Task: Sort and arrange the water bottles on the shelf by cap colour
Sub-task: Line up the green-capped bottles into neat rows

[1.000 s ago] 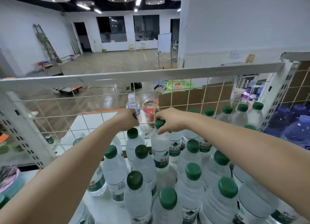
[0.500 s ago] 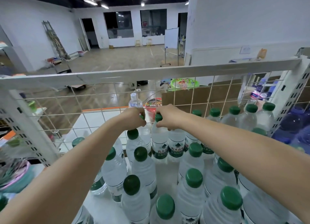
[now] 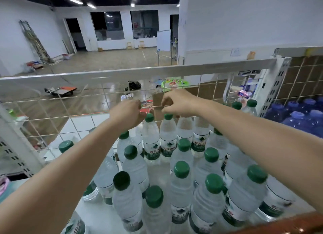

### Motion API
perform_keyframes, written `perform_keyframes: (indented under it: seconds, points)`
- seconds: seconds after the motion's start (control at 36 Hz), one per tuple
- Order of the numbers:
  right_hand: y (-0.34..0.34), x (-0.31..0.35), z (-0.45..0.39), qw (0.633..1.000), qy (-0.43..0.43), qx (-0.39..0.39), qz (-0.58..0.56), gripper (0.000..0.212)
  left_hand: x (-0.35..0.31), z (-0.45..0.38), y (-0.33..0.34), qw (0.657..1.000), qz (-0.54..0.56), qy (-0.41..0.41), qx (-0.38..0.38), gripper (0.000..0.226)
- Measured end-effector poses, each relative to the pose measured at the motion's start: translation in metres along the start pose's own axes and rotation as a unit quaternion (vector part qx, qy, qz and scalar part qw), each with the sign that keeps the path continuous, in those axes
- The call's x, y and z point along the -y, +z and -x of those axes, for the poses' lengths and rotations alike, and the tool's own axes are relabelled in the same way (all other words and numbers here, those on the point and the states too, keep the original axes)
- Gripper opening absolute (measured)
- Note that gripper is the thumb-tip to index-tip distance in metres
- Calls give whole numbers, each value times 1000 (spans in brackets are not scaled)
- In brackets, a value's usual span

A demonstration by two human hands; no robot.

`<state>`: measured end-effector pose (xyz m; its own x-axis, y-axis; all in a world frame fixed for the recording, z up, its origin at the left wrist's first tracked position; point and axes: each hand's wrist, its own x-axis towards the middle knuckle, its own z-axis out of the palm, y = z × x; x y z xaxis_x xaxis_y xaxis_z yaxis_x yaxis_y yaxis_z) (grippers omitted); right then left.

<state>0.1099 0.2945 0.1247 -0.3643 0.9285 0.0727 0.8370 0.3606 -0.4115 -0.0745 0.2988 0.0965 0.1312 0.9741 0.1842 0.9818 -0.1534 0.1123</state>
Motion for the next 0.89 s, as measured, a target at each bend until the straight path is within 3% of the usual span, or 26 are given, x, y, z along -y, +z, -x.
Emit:
perform_keyframes:
  seconds: [0.22,0.47,0.69,0.81,0.89]
  points:
    - [-23,-36,47,999,32,-15,-16,17,-59,16,-13,993,85,60,47,23]
    - [-64,-100,94,998,19,12,65,26,-149,32,-13,983,109,94,112,28]
    - [-89,-167,126,992,18,86,92,39,-213,27,0,983,76,87,144,38]
    - [-82,-184,130,993,8,108,57,52,-231,26,10,977,12,64,201,52]
    - [-67,-190,130,989,-1,139,43,61,-236,25,24,969,-2,41,242,46]
